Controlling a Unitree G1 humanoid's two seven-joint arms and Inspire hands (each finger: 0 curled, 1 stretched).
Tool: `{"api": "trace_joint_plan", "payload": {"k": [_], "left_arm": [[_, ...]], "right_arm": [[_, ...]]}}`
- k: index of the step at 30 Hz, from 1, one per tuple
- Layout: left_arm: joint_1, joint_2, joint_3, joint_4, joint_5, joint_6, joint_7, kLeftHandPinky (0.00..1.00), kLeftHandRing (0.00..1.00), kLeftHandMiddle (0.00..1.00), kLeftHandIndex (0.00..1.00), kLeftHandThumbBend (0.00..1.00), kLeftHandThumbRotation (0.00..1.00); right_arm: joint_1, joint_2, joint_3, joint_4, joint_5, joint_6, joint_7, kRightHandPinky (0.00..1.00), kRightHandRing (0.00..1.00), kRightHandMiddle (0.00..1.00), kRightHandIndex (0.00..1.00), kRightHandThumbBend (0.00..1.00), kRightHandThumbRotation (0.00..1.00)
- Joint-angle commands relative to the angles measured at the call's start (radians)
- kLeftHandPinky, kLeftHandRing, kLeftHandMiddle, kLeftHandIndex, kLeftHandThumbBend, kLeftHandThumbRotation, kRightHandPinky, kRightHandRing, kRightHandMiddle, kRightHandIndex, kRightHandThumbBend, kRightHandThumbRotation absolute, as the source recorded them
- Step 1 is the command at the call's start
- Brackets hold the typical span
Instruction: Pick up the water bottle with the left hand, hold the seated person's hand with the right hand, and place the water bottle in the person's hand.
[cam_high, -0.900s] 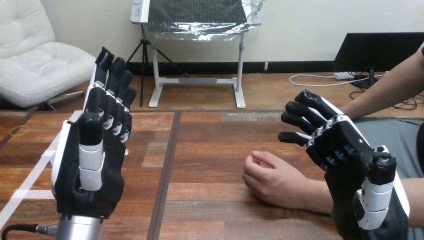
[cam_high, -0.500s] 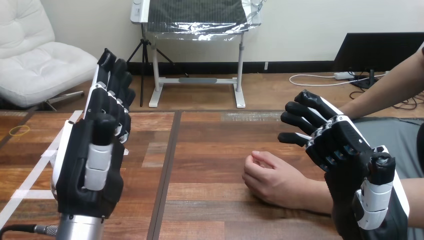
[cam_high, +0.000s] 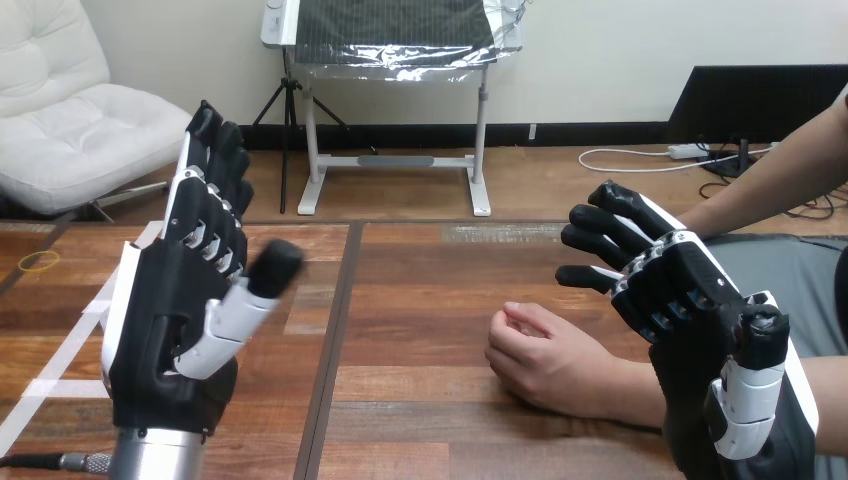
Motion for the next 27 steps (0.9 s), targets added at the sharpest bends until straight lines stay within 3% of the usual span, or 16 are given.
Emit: {"api": "trace_joint_plan", "payload": {"k": [1, 16, 27], "left_arm": [[-0.054, -0.006, 0.007, 0.002, 0.029, -0.045, 0.016, 1.00, 1.00, 1.00, 1.00, 1.00, 0.12], [-0.063, 0.000, 0.016, 0.027, 0.108, -0.096, 0.075, 1.00, 1.00, 1.00, 1.00, 1.00, 0.06], [-0.085, 0.025, 0.069, 0.040, 0.161, -0.123, 0.122, 1.00, 1.00, 1.00, 1.00, 1.00, 0.04]], "right_arm": [[-0.053, 0.002, -0.005, -0.014, -0.001, -0.009, -0.003, 0.72, 0.82, 0.82, 0.83, 0.83, 1.00], [-0.055, 0.002, -0.002, -0.011, 0.005, -0.011, 0.005, 0.72, 0.82, 0.83, 0.84, 0.81, 1.00], [-0.052, 0.002, -0.002, -0.015, -0.003, -0.006, 0.001, 0.72, 0.83, 0.83, 0.84, 0.81, 1.00]]}}
